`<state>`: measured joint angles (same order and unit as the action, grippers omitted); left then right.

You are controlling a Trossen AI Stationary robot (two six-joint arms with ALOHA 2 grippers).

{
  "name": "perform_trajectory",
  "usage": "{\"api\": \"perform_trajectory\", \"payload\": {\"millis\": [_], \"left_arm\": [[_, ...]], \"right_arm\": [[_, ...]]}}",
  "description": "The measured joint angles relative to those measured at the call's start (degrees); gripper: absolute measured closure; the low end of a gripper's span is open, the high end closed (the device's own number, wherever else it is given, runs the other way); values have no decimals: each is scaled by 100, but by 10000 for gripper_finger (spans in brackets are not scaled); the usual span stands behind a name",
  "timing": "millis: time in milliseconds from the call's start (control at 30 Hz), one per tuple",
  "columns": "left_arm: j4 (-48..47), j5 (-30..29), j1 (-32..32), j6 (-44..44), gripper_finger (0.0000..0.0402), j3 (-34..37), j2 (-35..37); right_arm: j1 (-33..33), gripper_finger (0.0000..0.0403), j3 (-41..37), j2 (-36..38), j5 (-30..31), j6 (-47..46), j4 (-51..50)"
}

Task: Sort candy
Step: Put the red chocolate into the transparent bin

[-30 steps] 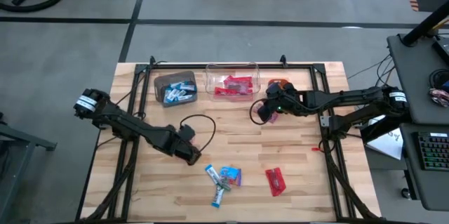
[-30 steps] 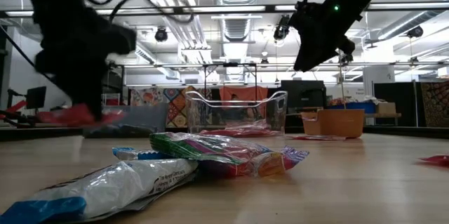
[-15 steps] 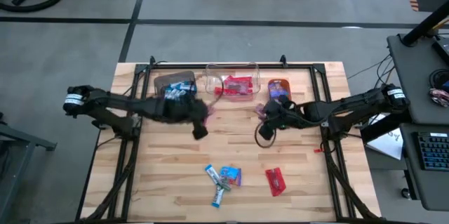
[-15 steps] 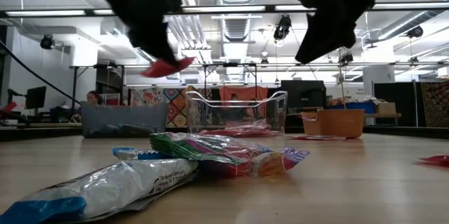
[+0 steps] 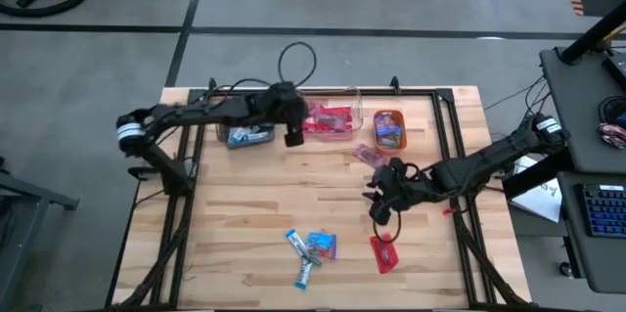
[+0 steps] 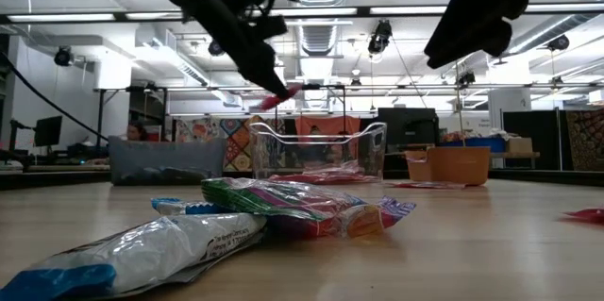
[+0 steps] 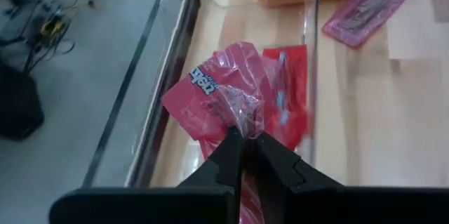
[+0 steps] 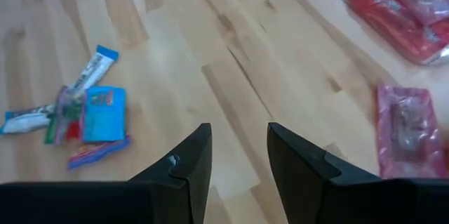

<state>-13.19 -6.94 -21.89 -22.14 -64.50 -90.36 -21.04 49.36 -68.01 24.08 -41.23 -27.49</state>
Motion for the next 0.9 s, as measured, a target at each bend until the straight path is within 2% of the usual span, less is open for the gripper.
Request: {"api": "perform_trajectory", "payload": {"millis": [300,567,700,900], "left_arm": [[-825,157,-392,-696,396,-1376,-1365],[-904,157,-597,-870,393,-1638,-1794],[-895,166,-649,-862,369,-1618,-1798],[-939,166,-655,-859,308,-1608,-1800]], "right_arm": [[-353,273,0,-2,310,-274,9],[-398,273,0,-4,308,-272,17],[-398,273,0,-4,307,-265,20],[-398,273,0,-7,307,-366,20]]}}
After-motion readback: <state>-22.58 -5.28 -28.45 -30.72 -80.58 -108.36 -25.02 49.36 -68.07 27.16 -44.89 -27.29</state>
